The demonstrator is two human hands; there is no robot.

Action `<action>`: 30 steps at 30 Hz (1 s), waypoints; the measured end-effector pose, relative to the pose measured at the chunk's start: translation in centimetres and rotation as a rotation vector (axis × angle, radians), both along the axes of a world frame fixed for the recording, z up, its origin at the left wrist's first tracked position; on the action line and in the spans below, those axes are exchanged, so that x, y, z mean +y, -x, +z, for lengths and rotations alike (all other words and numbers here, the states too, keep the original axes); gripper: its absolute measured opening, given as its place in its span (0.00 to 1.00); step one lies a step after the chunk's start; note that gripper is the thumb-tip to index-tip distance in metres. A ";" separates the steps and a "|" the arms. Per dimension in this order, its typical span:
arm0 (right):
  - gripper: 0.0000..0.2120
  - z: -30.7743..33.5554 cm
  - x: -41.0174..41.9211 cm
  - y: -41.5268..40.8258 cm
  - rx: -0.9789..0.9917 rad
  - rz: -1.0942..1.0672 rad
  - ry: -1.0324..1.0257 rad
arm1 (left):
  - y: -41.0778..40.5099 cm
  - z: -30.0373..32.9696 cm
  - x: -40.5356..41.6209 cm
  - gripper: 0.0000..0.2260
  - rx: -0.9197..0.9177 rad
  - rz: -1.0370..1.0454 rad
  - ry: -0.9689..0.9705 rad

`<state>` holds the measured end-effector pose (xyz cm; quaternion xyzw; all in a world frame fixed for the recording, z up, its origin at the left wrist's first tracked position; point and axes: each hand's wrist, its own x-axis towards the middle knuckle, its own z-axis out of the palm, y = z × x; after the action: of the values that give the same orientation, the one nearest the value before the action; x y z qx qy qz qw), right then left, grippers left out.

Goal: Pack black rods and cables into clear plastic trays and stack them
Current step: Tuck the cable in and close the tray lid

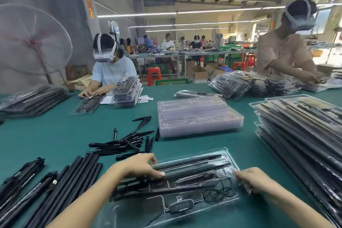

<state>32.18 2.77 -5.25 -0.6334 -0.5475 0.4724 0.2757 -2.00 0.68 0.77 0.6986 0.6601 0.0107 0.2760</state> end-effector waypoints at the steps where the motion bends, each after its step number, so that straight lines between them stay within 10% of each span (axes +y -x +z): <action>1: 0.19 0.4 0.2 0.2 0.112 -0.060 0.022 | -0.1 0.3 0.0 0.18 -0.063 0.009 0.032; 8: 0.12 4.1 2.5 0.9 0.644 -0.304 0.172 | -2.4 2.1 -2.7 0.14 -0.524 0.060 0.300; 13: 0.34 4.7 1.3 1.1 0.979 -0.385 0.259 | -2.8 -0.8 -4.8 0.18 -0.808 0.031 0.371; 20: 0.35 2.3 -5.4 4.9 0.767 0.183 0.597 | -4.3 -3.7 -5.7 0.34 -1.099 0.309 0.133; 26: 0.22 2.6 -6.5 7.8 0.535 0.214 0.267 | -5.2 -2.7 -6.1 0.38 -1.008 0.331 0.047; 30: 0.18 2.9 -5.9 7.9 0.583 0.163 0.345 | -5.0 -2.7 -6.1 0.19 -1.083 0.394 0.222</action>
<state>24.27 -3.13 -2.35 -0.4633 -0.4067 0.7393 0.2709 2.99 -5.45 -1.90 0.4247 0.5397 0.3481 0.6381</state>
